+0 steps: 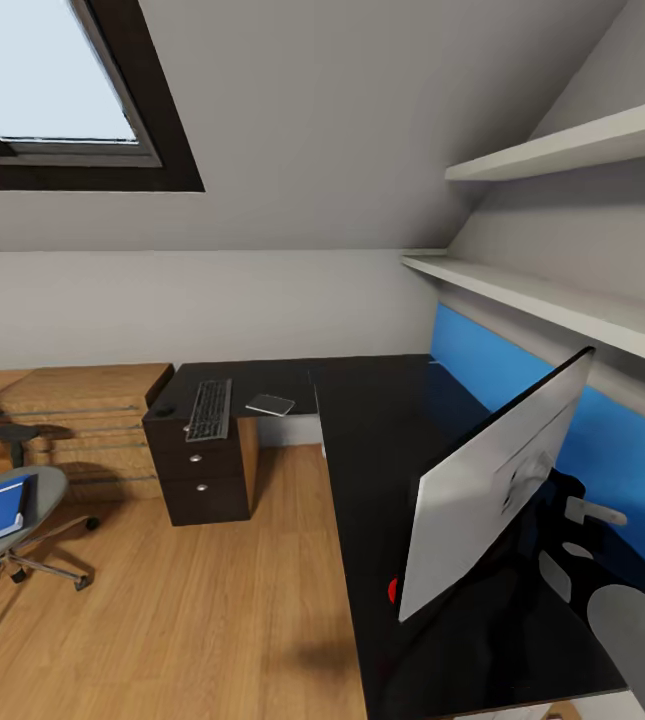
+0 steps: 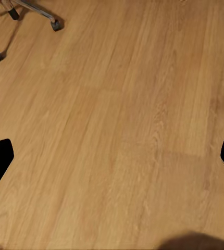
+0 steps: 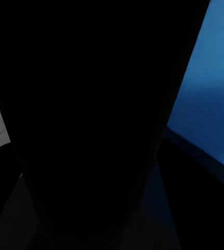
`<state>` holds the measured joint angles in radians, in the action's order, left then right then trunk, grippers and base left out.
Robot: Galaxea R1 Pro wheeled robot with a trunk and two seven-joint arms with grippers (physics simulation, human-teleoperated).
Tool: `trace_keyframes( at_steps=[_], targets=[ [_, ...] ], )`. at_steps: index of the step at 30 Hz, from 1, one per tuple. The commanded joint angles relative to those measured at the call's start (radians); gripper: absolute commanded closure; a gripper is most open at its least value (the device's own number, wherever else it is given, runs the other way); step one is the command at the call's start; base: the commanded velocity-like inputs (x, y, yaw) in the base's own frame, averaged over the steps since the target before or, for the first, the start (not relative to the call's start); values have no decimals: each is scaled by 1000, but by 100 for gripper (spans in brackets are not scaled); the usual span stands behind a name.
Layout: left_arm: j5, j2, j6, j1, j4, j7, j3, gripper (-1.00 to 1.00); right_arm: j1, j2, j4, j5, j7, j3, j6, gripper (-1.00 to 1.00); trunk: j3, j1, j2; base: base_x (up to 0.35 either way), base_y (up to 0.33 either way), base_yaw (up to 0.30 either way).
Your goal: In the bedroom, organize the workspace by keeping the computer under the desk, ensuring the monitor is on the desk, placing the keyboard on the desk next to the monitor, placing the mouse on the desk next to the keyboard, moving the folder from the swivel chair onto the desk next to the mouse, stacking the notebook on top of the folder with the pen on top of the notebook, and positioning the swivel chair next to the desk.
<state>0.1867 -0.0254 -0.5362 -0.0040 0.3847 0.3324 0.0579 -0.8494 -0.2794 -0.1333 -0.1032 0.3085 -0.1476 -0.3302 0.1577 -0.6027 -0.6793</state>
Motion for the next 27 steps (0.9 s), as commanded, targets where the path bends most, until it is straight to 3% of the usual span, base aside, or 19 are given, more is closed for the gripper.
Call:
trace_keyframes(
  at_steps=[1, 15, 21, 27],
  targets=[
    [8, -1, -3, -1, 0, 3, 6, -100, 0, 0, 26, -24, -2, 16, -5, 100, 2, -1, -1, 85, 0, 0],
    [10, -1, -1, -1, -1, 4, 6, -100, 0, 0, 27, -23, -3, 16, -5, 100, 2, -1, -1, 91, 0, 0],
    [10, -1, 1, -1, -3, 5, 7, -100, 0, 18, 26, 30, -4, 16, -6, 100, 2, -1, -1, 4, 0, 0],
    [10, -2, 0, -1, -3, 5, 7, -100, 0, 22, 24, 45, -5, 14, -7, 100, 2, -1, -1, 0, 0, 0]
  ],
)
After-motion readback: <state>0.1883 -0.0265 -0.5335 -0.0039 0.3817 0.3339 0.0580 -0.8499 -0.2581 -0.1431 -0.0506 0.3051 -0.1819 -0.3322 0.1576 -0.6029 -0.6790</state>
